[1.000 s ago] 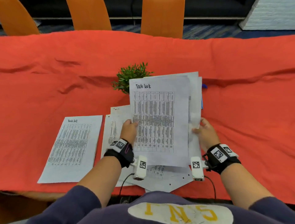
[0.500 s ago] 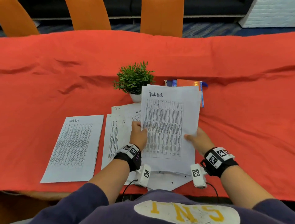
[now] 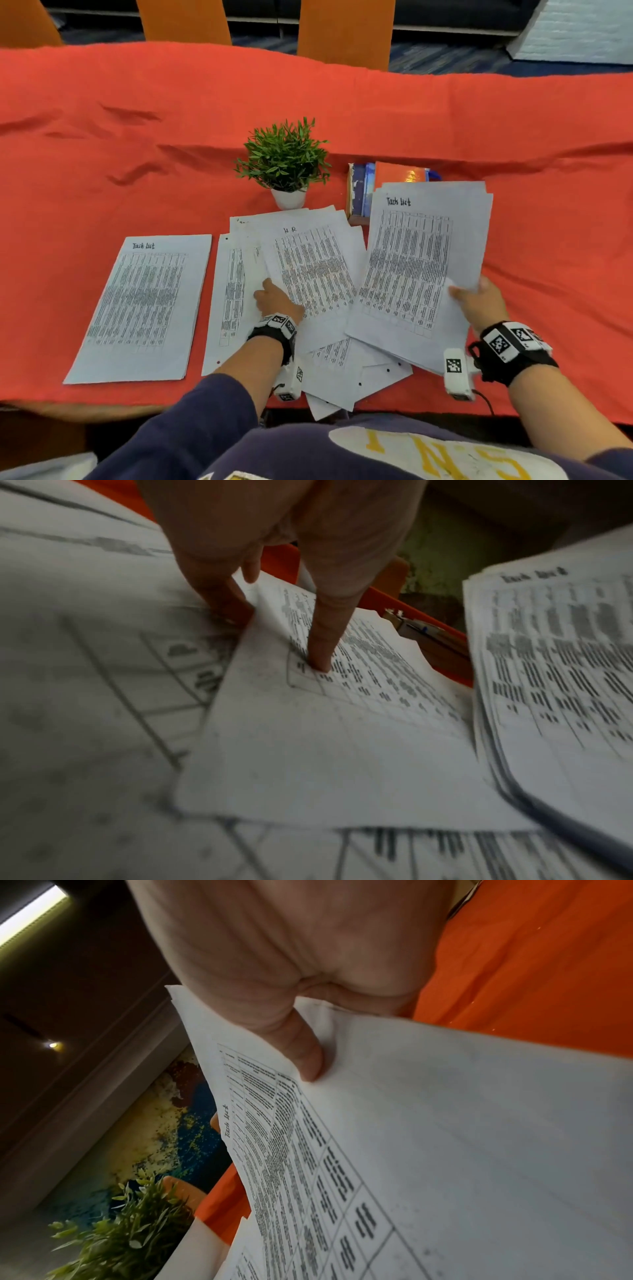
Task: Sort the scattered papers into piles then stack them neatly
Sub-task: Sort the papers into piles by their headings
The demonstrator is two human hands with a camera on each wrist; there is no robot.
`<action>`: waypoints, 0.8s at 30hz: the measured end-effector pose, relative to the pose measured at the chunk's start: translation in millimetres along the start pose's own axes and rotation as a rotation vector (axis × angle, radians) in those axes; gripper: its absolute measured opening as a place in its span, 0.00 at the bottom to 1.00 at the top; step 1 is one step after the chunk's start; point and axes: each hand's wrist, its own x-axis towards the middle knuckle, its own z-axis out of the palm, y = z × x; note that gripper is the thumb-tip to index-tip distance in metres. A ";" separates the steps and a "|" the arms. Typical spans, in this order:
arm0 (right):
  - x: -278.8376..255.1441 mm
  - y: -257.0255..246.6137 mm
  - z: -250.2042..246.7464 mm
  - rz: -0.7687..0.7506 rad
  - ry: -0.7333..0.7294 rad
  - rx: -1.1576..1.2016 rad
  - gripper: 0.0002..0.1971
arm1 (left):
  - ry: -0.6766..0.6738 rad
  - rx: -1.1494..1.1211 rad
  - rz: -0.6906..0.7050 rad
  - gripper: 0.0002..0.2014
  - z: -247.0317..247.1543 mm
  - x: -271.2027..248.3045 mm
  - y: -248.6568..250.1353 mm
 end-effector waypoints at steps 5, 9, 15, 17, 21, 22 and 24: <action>3.8 8.1 -12.3 0.012 0.014 -0.020 0.17 | 0.034 -0.239 0.017 0.42 -2.9 6.7 0.4; 7.1 15.3 -16.2 0.028 0.008 -0.004 0.17 | 0.073 -0.210 0.160 0.20 -13.0 -1.2 6.7; 20.7 21.7 -19.6 0.056 0.025 0.062 0.19 | 0.062 -0.258 0.460 0.07 -18.8 -35.7 12.4; 27.7 22.7 -23.2 0.063 0.046 0.087 0.19 | 0.031 -0.270 0.453 0.07 -17.0 -41.8 6.0; 32.8 19.6 -33.1 0.047 0.065 0.114 0.20 | -0.012 -0.220 0.376 0.07 -15.1 -40.4 -5.1; 32.6 18.9 -35.4 0.045 0.065 0.120 0.20 | -0.026 -0.174 0.360 0.07 -15.3 -38.2 -6.7; 31.8 18.9 -38.3 0.040 0.064 0.126 0.21 | -0.026 0.010 0.348 0.10 -14.3 -31.8 -9.7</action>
